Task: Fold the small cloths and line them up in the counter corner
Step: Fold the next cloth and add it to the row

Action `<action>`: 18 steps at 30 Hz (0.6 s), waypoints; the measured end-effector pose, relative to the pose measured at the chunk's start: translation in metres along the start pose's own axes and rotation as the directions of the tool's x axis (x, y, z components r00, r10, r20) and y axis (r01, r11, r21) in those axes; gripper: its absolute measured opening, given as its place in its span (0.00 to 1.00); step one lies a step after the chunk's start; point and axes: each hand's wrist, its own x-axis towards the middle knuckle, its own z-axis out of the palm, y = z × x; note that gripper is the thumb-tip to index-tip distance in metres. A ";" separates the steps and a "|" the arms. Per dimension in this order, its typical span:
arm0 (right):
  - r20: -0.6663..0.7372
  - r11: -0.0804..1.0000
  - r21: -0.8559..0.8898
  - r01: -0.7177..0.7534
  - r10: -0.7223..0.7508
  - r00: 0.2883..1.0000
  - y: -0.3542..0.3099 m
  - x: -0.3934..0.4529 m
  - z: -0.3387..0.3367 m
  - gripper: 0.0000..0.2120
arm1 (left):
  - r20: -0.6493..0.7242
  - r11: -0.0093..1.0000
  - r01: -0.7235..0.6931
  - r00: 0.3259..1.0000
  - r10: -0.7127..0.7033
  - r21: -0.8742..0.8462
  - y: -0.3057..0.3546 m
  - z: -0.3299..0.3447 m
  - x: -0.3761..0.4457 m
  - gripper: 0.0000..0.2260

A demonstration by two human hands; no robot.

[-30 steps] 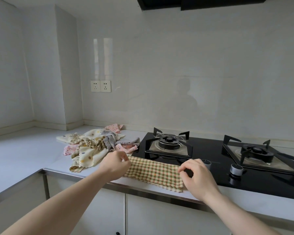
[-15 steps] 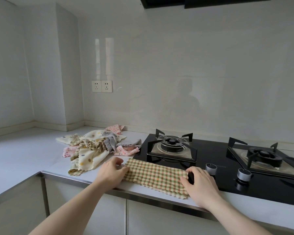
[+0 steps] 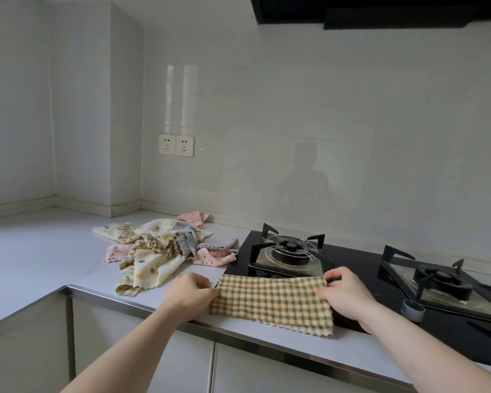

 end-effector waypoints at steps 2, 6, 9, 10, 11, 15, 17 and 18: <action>-0.058 0.996 0.087 -0.023 0.028 0.998 -0.008 0.003 -0.005 0.22 | -0.001 0.999 -0.020 1.000 0.020 0.027 0.000 0.001 -0.001 0.11; -0.053 0.970 0.241 -0.040 0.054 0.997 -0.030 0.001 -0.007 0.27 | -0.008 0.999 -0.038 0.999 0.039 0.038 -0.001 0.000 -0.002 0.11; -0.058 0.971 0.240 -0.009 0.024 0.998 -0.046 0.000 0.003 0.29 | -0.020 0.998 -0.048 0.999 0.048 0.028 0.001 0.001 -0.003 0.12; -0.062 0.972 0.234 -0.003 0.018 0.998 -0.052 -0.001 0.008 0.29 | -0.023 0.999 -0.048 0.999 0.048 0.021 0.001 0.000 -0.003 0.12; -0.056 0.970 0.241 0.004 0.010 0.998 -0.057 -0.002 0.012 0.29 | -0.026 0.998 -0.052 0.998 0.052 0.019 0.001 0.001 -0.003 0.11; 0.010 0.945 0.328 0.015 -0.019 1.000 -0.076 0.000 0.039 0.31 | -0.021 0.999 -0.052 0.998 0.052 0.005 0.001 0.001 -0.001 0.10; 0.015 0.938 0.345 0.035 -0.042 0.999 -0.086 -0.001 0.052 0.32 | -0.017 0.999 -0.043 0.999 0.043 -0.006 0.000 0.001 0.000 0.10; 0.017 0.939 0.342 0.045 -0.054 0.998 -0.092 -0.003 0.059 0.32 | -0.012 0.999 -0.042 0.999 0.042 -0.009 0.000 0.001 0.001 0.11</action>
